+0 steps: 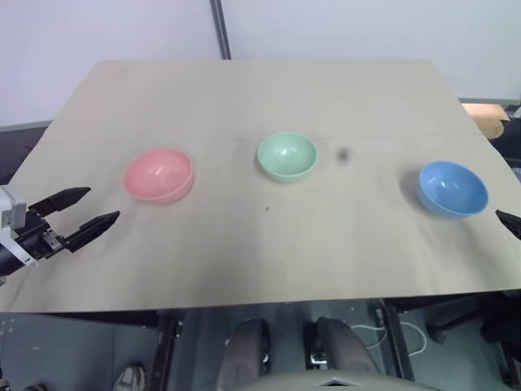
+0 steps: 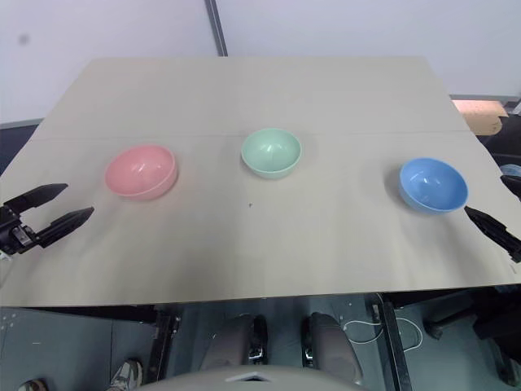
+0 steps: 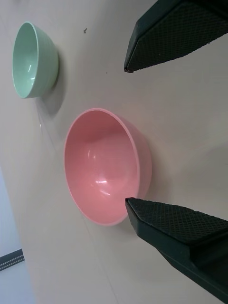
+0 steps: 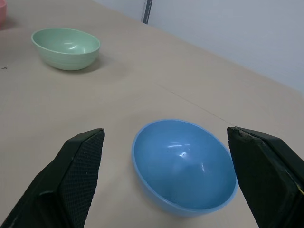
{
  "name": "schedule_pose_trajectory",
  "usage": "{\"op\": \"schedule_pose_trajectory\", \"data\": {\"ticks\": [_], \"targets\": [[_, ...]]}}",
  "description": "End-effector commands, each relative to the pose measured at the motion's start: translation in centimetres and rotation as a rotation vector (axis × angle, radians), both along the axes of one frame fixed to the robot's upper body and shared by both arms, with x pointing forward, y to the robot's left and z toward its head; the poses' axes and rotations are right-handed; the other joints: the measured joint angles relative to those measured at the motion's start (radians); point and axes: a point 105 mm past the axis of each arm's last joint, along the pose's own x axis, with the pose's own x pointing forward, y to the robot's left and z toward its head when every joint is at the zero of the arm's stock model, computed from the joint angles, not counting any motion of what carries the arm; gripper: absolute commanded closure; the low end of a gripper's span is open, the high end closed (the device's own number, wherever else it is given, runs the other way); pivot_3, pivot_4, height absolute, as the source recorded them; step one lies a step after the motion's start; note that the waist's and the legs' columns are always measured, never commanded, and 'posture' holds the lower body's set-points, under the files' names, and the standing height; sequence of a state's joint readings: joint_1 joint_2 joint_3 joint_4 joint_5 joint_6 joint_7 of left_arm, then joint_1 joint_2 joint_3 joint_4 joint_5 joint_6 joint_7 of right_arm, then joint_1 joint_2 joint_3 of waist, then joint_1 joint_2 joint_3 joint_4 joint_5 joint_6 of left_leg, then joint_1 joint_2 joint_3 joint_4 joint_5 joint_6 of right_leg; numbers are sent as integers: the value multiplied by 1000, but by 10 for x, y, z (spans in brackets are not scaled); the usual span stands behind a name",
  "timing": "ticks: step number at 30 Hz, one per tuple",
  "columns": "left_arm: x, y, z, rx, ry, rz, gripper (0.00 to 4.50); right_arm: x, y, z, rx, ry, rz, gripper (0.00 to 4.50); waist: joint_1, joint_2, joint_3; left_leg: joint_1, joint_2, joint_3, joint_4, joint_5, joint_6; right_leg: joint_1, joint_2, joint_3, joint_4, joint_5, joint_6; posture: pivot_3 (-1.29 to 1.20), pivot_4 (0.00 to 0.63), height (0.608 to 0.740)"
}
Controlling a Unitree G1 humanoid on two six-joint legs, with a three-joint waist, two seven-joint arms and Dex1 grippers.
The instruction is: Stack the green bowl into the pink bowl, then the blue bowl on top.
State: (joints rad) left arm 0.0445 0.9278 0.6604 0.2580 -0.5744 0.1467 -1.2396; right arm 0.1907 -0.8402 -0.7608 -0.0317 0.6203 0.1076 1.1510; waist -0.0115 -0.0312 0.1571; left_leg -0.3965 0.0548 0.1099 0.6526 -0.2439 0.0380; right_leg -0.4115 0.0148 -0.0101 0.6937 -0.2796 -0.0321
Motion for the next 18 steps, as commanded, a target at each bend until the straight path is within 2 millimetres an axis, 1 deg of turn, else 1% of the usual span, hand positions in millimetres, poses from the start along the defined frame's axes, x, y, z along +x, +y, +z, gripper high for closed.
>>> {"op": "schedule_pose_trajectory", "data": {"ticks": [1,4,7,9,11,13,15,17,18], "targets": [[2,-7,14,10,-67,-19,46,-1,2,10,-25,-42,2,0,0,0,0,0,0,0,0,0,0,0,0,0,0,0,0,0,150,740],[7,-23,19,-14,-100,-50,46,1,5,10,-42,-25,-4,0,1,0,0,0,0,0,0,0,0,0,0,0,0,0,0,0,150,740],[9,-32,22,-27,-108,-71,46,9,11,5,-56,1,-12,0,0,0,0,0,0,0,0,0,0,0,0,0,0,0,0,0,150,740],[10,-37,23,-39,-111,-81,46,15,15,-1,-55,56,-20,0,0,0,0,0,0,0,0,0,0,0,0,0,0,0,0,0,150,740],[11,-43,23,-54,-114,-99,46,25,28,-1,-16,65,8,0,-4,0,0,0,0,0,0,0,0,0,0,0,0,0,0,0,150,740],[11,-55,25,-96,-118,-164,46,39,43,-3,-53,41,-3,0,-9,0,0,0,0,1,0,0,0,0,0,1,1,0,0,0,150,740],[16,-63,25,-125,-117,-177,46,54,60,-10,-106,66,-9,0,-5,1,0,1,0,1,0,0,0,0,0,1,2,0,0,0,150,740],[24,-73,25,-134,-121,-184,46,65,85,-9,-105,50,35,0,-4,1,0,0,0,0,0,1,-1,-1,0,0,1,0,0,0,150,740],[29,-79,24,-109,-133,-170,46,69,104,-7,-121,46,98,0,-2,1,0,0,0,1,0,1,-1,-1,0,0,2,0,0,0,150,740]]}}
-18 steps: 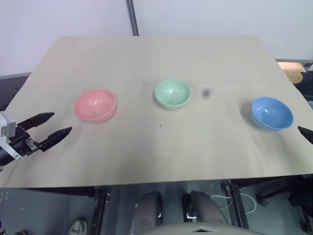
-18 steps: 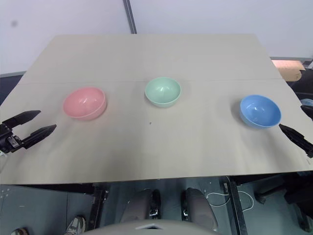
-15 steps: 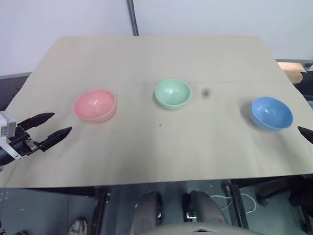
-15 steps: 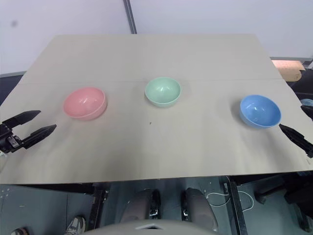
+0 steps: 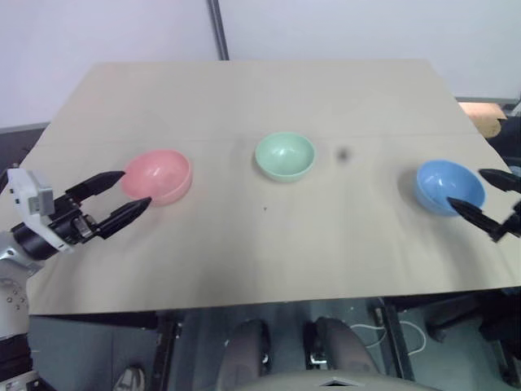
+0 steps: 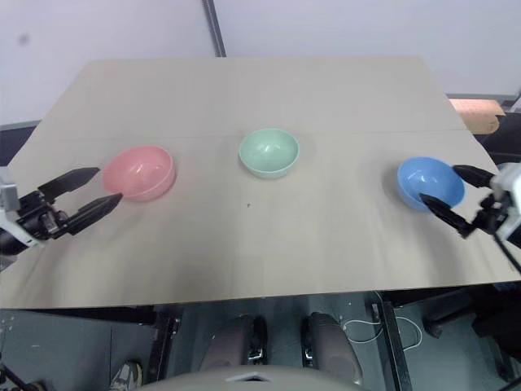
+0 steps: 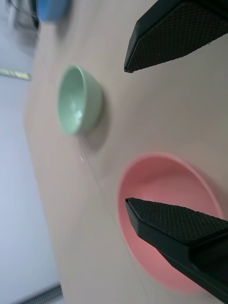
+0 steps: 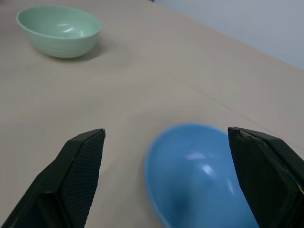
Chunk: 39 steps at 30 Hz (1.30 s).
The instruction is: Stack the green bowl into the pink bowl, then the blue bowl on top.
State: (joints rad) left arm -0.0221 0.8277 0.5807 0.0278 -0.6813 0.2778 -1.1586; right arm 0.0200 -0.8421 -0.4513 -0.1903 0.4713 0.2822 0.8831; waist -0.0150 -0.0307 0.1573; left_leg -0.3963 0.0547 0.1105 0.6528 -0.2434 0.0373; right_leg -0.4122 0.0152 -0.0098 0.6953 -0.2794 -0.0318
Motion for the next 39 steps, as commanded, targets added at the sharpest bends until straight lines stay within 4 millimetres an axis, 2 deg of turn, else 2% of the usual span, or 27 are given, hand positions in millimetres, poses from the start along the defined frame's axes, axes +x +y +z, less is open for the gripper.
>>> {"op": "schedule_pose_trajectory", "data": {"ticks": [1,3,6,8,11,18,23,24,26,29,32,34,39], "targets": [[16,-23,8,51,-61,20,46,18,61,11,-30,-47,150,0,2,0,0,-1,0,0,0,0,0,0,0,0,0,0,0,0,150,740],[22,-23,6,136,-76,96,46,19,77,14,-22,-57,206,0,2,0,1,-1,0,0,0,0,0,0,0,0,0,0,0,0,150,740],[33,-13,3,367,-41,308,46,2,103,25,11,-114,375,0,5,-1,1,-2,-1,0,0,0,0,0,0,0,-1,0,0,0,150,740],[37,-12,5,431,-9,369,46,-4,109,25,27,-109,432,0,5,-3,2,-3,-1,-1,-1,0,0,0,0,0,-2,0,0,0,150,740],[40,-13,-5,668,81,390,46,-15,122,24,35,-107,526,0,4,-4,2,-3,-1,-1,-1,0,0,0,0,0,-3,0,0,0,150,740],[43,-22,-19,880,167,382,46,-16,126,19,21,-118,546,0,2,-3,3,-1,0,0,-1,-1,1,0,0,0,0,0,0,0,150,740],[50,-25,-23,928,167,367,2199,-15,119,19,9,-119,524,0,4,-4,3,-1,0,-1,-1,0,1,0,0,0,-1,0,0,0,150,740],[53,-25,-22,923,162,376,2441,-15,118,19,9,-120,519,0,5,-4,3,-1,0,0,-1,0,1,0,0,0,-1,0,0,0,150,740],[56,-26,-21,922,163,376,3411,-15,116,18,8,-120,510,0,5,-4,3,-2,-1,0,-1,0,1,-1,0,0,-1,0,0,0,150,740],[58,-29,-21,905,185,352,4423,-17,114,15,6,-119,496,0,5,-4,3,-2,-1,0,-1,0,1,-1,0,0,-1,0,0,0,150,740],[55,-45,-20,878,177,262,4423,-17,112,15,9,-122,480,0,3,-4,3,-2,-1,0,-1,0,0,-1,0,0,-1,0,0,0,150,740],[49,-65,-15,863,126,134,4423,-18,110,14,9,-121,465,0,4,-4,3,-2,-1,0,0,0,0,-1,0,0,-1,0,0,0,150,740],[41,-81,-7,851,70,10,4423,-21,105,13,7,-117,436,0,5,-4,3,-2,-1,0,0,0,0,0,0,0,0,0,0,0,150,740]]}}
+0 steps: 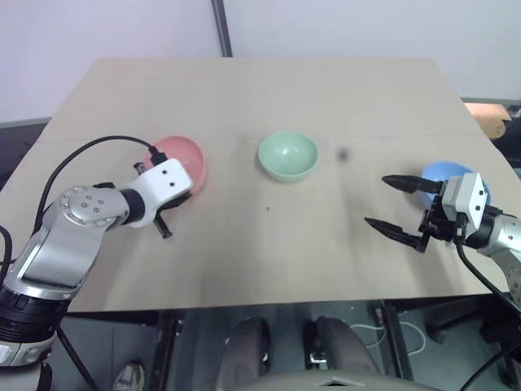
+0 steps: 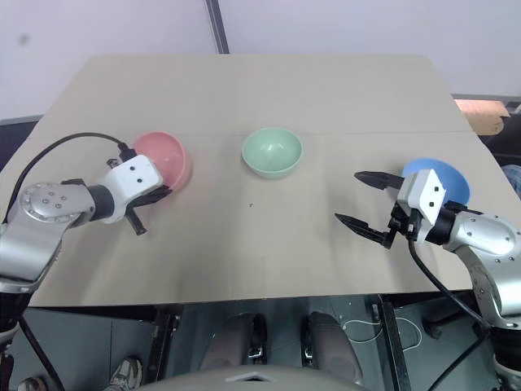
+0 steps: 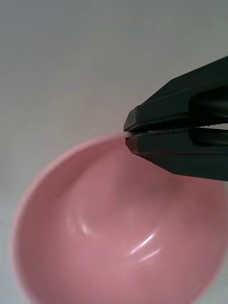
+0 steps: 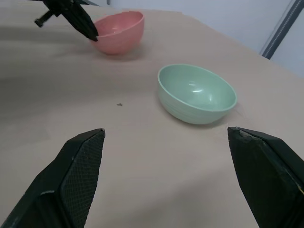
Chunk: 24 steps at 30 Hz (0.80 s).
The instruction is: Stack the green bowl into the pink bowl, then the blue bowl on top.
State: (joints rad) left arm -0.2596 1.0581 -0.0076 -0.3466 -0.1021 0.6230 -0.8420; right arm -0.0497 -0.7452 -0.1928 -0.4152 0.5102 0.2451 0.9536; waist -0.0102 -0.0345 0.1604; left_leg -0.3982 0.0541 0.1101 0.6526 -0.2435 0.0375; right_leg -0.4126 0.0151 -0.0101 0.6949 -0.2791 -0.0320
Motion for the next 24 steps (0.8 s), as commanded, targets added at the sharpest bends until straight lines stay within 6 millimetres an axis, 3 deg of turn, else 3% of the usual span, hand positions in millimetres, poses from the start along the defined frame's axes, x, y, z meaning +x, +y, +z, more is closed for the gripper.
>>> {"op": "schedule_pose_trajectory", "data": {"ticks": [1,5,13,21,24], "targets": [[-10,-19,22,-12,-60,-152,4423,-5,-4,16,-12,-76,-17,0,0,0,0,0,0,0,0,0,0,0,0,0,0,0,0,0,150,740],[-31,-41,20,11,-36,-384,4423,-5,-9,16,-17,-76,-38,0,-3,0,0,0,0,0,0,0,0,0,0,0,0,0,0,0,150,740],[-40,-65,4,43,-52,-698,4423,-9,-10,18,-18,-84,-63,0,1,1,0,1,0,0,0,0,0,0,0,0,0,0,0,0,150,740],[-52,-60,-6,76,63,-806,4423,-15,-13,17,-20,-75,-89,0,-2,1,0,0,0,0,1,0,0,0,1,0,0,0,0,0,150,740],[-48,-58,-4,75,62,-784,3618,-13,-13,16,-14,-75,-91,0,-1,1,0,1,0,0,1,0,0,0,1,0,0,0,1,0,150,740]]}}
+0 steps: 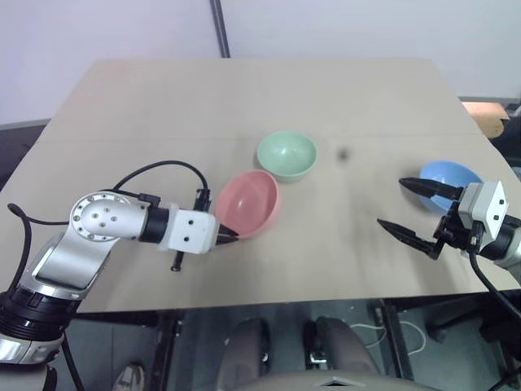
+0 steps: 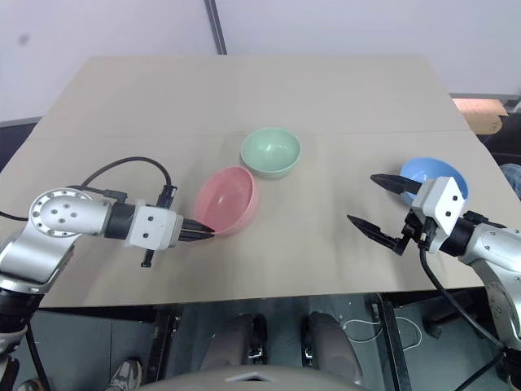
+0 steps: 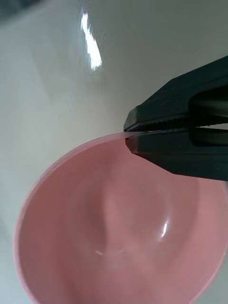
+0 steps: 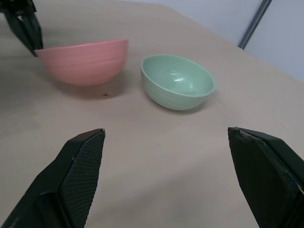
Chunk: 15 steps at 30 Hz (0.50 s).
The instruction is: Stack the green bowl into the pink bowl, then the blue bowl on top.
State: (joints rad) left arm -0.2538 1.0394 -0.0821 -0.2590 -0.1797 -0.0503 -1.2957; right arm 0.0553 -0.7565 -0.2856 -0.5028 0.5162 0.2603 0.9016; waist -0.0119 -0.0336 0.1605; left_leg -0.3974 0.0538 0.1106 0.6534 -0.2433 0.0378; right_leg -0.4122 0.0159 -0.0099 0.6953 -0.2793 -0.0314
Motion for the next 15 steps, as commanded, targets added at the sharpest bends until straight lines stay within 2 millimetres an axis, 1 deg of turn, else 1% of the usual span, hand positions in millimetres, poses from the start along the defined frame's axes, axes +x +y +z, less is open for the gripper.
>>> {"op": "schedule_pose_trajectory", "data": {"ticks": [1,2,3,4,7,9,12,14,15], "targets": [[3,0,13,-16,-34,6,3192,0,1,12,-1,-52,-1,0,1,0,0,0,0,0,0,0,0,0,0,0,0,0,0,0,150,740],[4,-1,15,-28,-34,11,2684,0,1,12,0,-52,2,0,1,0,0,0,0,0,0,0,0,0,0,0,0,0,0,0,150,740],[4,-2,17,-36,-35,16,2282,1,2,13,1,-53,4,0,1,0,0,0,0,0,1,0,0,0,0,0,0,0,0,0,150,740],[4,-2,19,-43,-39,20,2088,2,2,13,4,-53,6,0,0,0,0,0,0,0,1,0,0,0,0,0,0,0,0,0,150,740],[7,-3,29,-124,-53,66,907,6,4,13,6,-48,18,0,-1,0,0,0,0,0,1,0,0,0,0,0,0,0,0,0,150,740],[10,1,41,-203,-68,135,907,8,7,14,6,-52,31,0,-1,0,0,0,0,0,1,0,0,0,0,0,0,0,0,0,150,740],[20,10,55,-276,-118,244,907,14,13,15,1,-63,56,0,-1,0,0,0,0,0,1,0,0,0,0,0,0,0,0,0,150,740],[25,9,67,-364,-154,288,907,20,18,14,-3,-63,68,0,-2,0,0,0,0,0,1,0,0,0,0,0,0,0,0,0,150,740],[28,8,74,-445,-155,323,907,24,21,14,-12,-69,73,0,-1,0,0,0,0,0,1,0,0,0,0,0,0,0,0,0,150,740]]}}
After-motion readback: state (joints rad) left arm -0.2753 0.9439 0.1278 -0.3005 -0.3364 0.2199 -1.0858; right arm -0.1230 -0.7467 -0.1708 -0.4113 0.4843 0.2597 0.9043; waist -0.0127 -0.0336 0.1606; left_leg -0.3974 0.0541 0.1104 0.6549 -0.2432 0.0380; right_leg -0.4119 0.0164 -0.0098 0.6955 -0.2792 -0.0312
